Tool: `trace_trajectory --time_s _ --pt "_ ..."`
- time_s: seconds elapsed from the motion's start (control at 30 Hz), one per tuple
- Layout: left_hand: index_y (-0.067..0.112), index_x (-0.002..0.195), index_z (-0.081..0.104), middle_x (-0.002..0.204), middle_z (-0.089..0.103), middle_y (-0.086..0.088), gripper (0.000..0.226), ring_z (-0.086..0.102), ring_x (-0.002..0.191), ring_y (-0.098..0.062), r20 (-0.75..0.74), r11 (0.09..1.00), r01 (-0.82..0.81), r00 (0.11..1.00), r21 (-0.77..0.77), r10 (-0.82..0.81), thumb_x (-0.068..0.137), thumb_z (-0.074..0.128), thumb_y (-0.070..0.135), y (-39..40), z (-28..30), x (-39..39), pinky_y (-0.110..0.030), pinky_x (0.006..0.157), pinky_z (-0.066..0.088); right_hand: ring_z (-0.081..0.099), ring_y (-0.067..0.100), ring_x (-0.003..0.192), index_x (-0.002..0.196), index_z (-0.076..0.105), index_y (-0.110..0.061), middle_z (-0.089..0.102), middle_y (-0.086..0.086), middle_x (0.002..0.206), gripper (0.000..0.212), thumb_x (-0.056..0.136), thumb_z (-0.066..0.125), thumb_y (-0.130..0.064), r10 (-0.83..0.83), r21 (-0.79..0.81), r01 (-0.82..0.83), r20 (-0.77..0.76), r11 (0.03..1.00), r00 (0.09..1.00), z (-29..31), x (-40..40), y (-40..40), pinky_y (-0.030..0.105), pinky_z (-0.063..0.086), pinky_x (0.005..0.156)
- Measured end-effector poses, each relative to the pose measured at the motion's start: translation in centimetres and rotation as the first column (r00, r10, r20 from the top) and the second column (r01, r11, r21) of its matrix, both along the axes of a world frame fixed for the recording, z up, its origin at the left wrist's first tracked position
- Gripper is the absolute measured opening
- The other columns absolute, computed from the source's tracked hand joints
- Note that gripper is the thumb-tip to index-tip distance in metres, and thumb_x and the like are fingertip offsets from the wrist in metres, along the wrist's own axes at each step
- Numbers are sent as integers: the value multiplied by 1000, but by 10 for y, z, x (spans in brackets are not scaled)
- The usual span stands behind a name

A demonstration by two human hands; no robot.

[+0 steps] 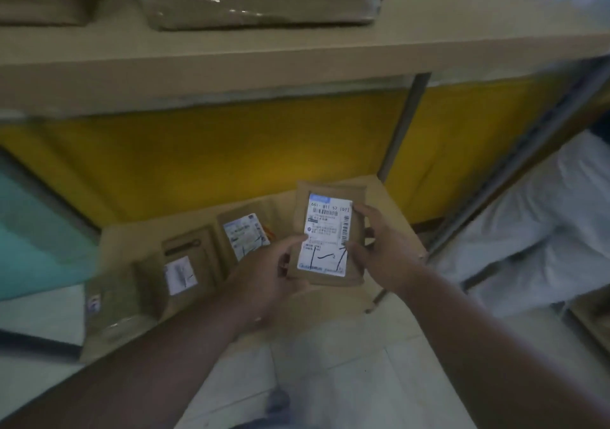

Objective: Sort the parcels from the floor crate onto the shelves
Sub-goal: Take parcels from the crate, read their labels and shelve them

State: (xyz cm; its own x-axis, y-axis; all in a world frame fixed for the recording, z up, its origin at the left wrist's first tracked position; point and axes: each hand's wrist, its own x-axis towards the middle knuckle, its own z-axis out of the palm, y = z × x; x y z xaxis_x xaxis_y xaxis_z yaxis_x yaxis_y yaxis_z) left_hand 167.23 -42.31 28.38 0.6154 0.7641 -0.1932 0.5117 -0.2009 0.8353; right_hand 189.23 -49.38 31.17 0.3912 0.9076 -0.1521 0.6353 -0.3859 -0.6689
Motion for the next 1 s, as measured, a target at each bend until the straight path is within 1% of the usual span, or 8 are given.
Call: trace_trajectory --time_s 0.17,0.23,0.37,0.47,0.6,0.73,0.83,1.0 --pt "37 144 45 133 62 8 79 63 109 -8 -132 985 -151 978 84 161 76 83 25 1 -18 33 -28 92 52 64 21 110 147 35 -36 63 -1 126 65 92 67 -20 169 -73 -165 60 984 984 -16 31 43 44 56 90" --pt "37 146 41 135 61 5 78 62 113 -14 -202 975 -198 955 104 216 79 80 28 2 -22 51 -33 93 53 63 22 113 147 37 -33 63 -1 130 65 92 68 -19 239 -103 -233 52 967 970 -25 46 61 44 55 92" --pt "43 144 35 125 62 -4 71 69 92 -25 -347 943 -297 877 152 332 84 72 30 7 -43 85 -42 75 61 63 24 115 148 37 -30 64 2 131 66 91 69 -17 352 -140 -344 35 928 935 -59 73 98 44 56 90" --pt "43 142 39 125 65 -1 68 65 105 -25 -397 901 -397 808 177 434 84 71 30 4 -58 106 -41 88 57 66 26 105 149 33 -32 67 6 123 69 92 68 -19 410 -180 -399 30 899 912 -84 86 118 46 57 85" --pt "33 143 40 127 62 -4 64 64 108 -29 -497 867 -442 712 231 496 87 69 29 6 -75 120 -45 89 57 60 18 95 152 32 -30 60 -2 109 69 94 67 -18 503 -196 -495 -7 847 864 -110 90 139 29 48 79" --pt "22 135 47 114 62 -8 45 67 93 -30 -590 846 -458 615 272 523 91 59 20 7 -84 124 -45 78 60 60 24 118 150 38 -23 61 6 134 66 92 68 -17 582 -238 -567 -9 788 813 -126 88 137 38 51 95" --pt "19 134 49 119 61 -8 46 67 95 -29 -610 849 -435 597 301 522 89 58 11 0 -76 127 -45 78 60 55 26 126 150 39 -21 53 9 144 67 91 70 -20 643 -261 -608 68 749 763 -115 88 124 40 48 102" --pt "26 138 49 129 56 -3 49 61 109 -24 -527 818 -494 631 294 570 90 63 30 -42 -50 110 -38 91 55 50 23 129 145 44 -23 48 5 144 57 93 65 -29 721 -99 -718 194 689 666 -60 67 93 35 47 101"
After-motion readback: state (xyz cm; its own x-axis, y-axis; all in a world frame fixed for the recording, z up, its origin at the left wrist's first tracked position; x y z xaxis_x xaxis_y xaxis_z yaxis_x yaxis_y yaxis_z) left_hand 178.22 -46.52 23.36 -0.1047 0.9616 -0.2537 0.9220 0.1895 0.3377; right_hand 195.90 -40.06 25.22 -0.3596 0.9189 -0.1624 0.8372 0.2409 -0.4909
